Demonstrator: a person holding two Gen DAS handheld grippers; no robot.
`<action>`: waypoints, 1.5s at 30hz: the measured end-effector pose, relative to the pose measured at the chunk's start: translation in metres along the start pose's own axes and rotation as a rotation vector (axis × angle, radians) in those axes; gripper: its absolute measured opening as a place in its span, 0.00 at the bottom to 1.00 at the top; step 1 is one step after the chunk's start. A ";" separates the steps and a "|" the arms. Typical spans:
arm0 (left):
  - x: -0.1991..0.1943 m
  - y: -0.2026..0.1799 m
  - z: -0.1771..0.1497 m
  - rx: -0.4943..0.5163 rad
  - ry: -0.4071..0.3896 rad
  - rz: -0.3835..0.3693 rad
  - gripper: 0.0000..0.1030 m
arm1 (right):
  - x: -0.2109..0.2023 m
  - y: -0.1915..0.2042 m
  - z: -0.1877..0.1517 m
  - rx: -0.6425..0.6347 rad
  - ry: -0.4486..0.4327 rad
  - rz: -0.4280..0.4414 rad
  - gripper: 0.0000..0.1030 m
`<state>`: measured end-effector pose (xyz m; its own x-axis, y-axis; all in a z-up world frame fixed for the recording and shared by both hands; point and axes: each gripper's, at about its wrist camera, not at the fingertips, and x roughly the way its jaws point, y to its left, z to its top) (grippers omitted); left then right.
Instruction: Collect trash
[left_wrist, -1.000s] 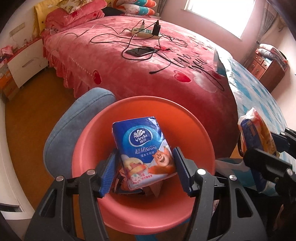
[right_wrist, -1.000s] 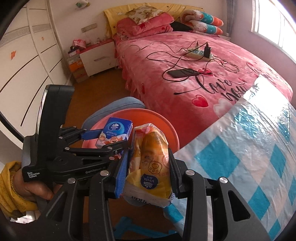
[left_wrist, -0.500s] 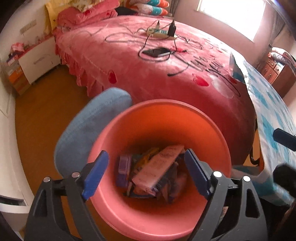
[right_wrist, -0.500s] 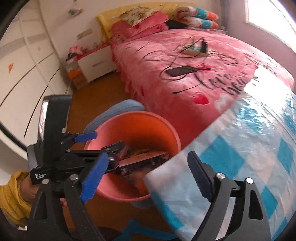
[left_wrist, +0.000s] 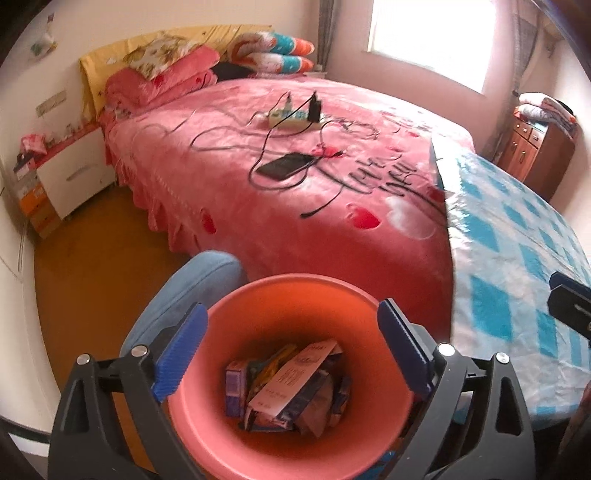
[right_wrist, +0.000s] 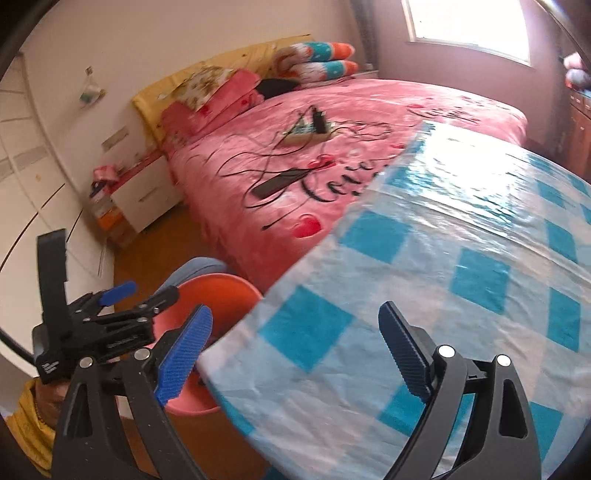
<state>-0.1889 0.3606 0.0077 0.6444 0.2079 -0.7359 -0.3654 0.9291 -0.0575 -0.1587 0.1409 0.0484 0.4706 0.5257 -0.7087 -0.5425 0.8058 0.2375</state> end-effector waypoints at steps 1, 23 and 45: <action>-0.002 -0.005 0.002 0.007 -0.010 -0.007 0.92 | -0.003 -0.006 -0.001 0.013 -0.006 -0.006 0.88; -0.021 -0.132 0.027 0.115 -0.096 -0.196 0.96 | -0.055 -0.106 -0.020 0.193 -0.123 -0.147 0.88; -0.016 -0.266 0.033 0.231 -0.090 -0.322 0.96 | -0.110 -0.202 -0.039 0.314 -0.228 -0.370 0.88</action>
<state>-0.0799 0.1202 0.0571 0.7612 -0.0882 -0.6425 0.0187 0.9933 -0.1142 -0.1279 -0.0902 0.0529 0.7494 0.2088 -0.6283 -0.0939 0.9729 0.2113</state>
